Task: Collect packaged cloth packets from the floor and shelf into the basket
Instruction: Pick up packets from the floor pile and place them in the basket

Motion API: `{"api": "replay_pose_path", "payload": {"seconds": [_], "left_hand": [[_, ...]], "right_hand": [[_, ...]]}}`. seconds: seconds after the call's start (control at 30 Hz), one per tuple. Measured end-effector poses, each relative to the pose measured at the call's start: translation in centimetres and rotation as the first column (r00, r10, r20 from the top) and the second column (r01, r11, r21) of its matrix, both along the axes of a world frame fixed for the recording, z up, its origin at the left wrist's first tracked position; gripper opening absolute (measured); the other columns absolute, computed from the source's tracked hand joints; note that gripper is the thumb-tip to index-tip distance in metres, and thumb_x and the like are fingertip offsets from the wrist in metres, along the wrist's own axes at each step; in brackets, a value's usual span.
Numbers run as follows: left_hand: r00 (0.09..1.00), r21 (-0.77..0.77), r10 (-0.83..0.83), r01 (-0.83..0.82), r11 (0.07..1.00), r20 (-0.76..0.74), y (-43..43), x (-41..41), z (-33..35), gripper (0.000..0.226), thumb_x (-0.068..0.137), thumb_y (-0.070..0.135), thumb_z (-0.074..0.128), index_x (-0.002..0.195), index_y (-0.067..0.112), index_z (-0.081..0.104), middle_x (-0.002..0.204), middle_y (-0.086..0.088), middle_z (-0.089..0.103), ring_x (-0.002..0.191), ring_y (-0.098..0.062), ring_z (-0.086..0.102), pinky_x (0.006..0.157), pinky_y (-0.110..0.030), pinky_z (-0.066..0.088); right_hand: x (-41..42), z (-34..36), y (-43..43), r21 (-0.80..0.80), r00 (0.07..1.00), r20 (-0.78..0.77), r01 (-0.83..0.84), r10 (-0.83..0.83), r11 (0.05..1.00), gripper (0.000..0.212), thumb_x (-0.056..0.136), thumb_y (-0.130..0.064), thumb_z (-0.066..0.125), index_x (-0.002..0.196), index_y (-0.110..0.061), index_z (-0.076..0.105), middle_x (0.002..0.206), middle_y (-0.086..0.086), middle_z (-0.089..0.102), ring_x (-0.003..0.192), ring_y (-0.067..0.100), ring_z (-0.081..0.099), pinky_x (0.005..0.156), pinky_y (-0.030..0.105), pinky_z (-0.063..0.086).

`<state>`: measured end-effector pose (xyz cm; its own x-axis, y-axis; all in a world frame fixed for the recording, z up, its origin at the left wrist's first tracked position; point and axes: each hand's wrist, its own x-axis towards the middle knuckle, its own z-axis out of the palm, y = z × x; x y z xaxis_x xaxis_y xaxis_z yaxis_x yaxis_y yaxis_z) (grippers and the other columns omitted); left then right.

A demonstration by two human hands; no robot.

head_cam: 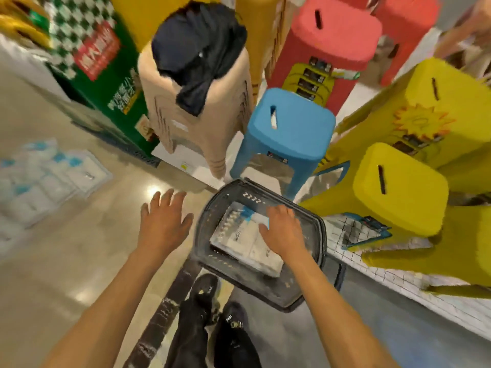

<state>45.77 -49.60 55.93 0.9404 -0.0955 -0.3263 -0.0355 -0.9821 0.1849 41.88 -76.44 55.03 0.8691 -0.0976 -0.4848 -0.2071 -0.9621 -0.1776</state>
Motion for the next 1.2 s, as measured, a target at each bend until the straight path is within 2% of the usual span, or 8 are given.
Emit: {"api": "replay_pose_path", "payload": {"seconds": [0.1, 0.3, 0.5, 0.67, 0.9, 1.2], "left_hand": [[0.994, 0.056, 0.083, -0.087, 0.995, 0.069, 4.3, -0.7, 5.7, 0.058, 0.101, 0.044, 0.049, 0.152, 0.022, 0.036, 0.160, -0.011, 0.034, 0.148, -0.038, 0.025, 0.114, -0.057, 0.026], [0.946, 0.086, 0.284, -0.299, 0.950, 0.153, 13.7, -3.2, 15.0, 0.052, 0.097, 0.041, 0.057, 0.143, 0.018, 0.049, 0.144, -0.012, 0.052, 0.136, -0.036, 0.042, 0.105, -0.054, 0.038], [0.904, 0.146, 0.392, -0.417, 0.897, 0.171, 22.6, -5.1, 19.9, 0.055, 0.100, 0.045, 0.049, 0.149, 0.021, 0.040, 0.152, -0.008, 0.043, 0.144, -0.034, 0.031, 0.111, -0.051, 0.031], [0.841, 0.117, 0.500, -0.528, 0.841, 0.207, 30.1, -5.9, 22.0, 0.055, 0.098, 0.045, 0.050, 0.147, 0.021, 0.042, 0.149, -0.008, 0.046, 0.140, -0.033, 0.035, 0.111, -0.053, 0.032], [0.824, 0.172, 0.534, -0.563, 0.809, 0.188, 38.6, -5.8, 23.0, 0.053, 0.098, 0.046, 0.049, 0.144, 0.020, 0.045, 0.143, -0.008, 0.051, 0.136, -0.032, 0.040, 0.104, -0.049, 0.036], [0.822, 0.186, 0.552, -0.570, 0.800, 0.144, 45.0, -2.2, 22.4, 0.052, 0.101, 0.047, 0.045, 0.146, 0.021, 0.041, 0.145, -0.008, 0.049, 0.133, -0.030, 0.043, 0.105, -0.046, 0.038]], "right_hand": [[2.9, 5.4, 4.3, -0.005, 0.988, 0.069, -0.142, 0.142, 0.990, 0.049, 0.101, -0.039, 0.048, 0.143, -0.015, 0.043, 0.145, 0.011, 0.041, 0.135, 0.031, 0.036, 0.106, 0.044, 0.036], [7.0, 14.4, 14.8, 0.007, 0.932, 0.145, -0.336, 0.331, 0.942, 0.041, 0.098, -0.032, 0.051, 0.134, -0.013, 0.049, 0.136, 0.011, 0.047, 0.129, 0.032, 0.040, 0.100, 0.043, 0.037], [9.2, 19.8, 24.8, -0.007, 0.852, 0.125, -0.511, 0.508, 0.859, 0.053, 0.098, -0.035, 0.051, 0.146, -0.015, 0.040, 0.144, 0.012, 0.043, 0.133, 0.034, 0.037, 0.104, 0.043, 0.037], [10.6, 22.6, 33.4, -0.036, 0.792, 0.154, -0.593, 0.591, 0.804, 0.049, 0.096, -0.036, 0.052, 0.140, -0.014, 0.045, 0.139, 0.013, 0.047, 0.128, 0.034, 0.042, 0.103, 0.044, 0.041], [12.7, 24.5, 43.5, -0.018, 0.742, 0.254, -0.638, 0.620, 0.770, 0.050, 0.098, -0.037, 0.052, 0.141, -0.012, 0.045, 0.137, 0.013, 0.048, 0.127, 0.034, 0.044, 0.099, 0.045, 0.043], [16.9, 23.3, 50.6, -0.015, 0.724, 0.182, -0.675, 0.666, 0.738, 0.050, 0.096, -0.036, 0.053, 0.138, -0.011, 0.045, 0.136, 0.015, 0.047, 0.125, 0.036, 0.044, 0.097, 0.047, 0.043]]}}
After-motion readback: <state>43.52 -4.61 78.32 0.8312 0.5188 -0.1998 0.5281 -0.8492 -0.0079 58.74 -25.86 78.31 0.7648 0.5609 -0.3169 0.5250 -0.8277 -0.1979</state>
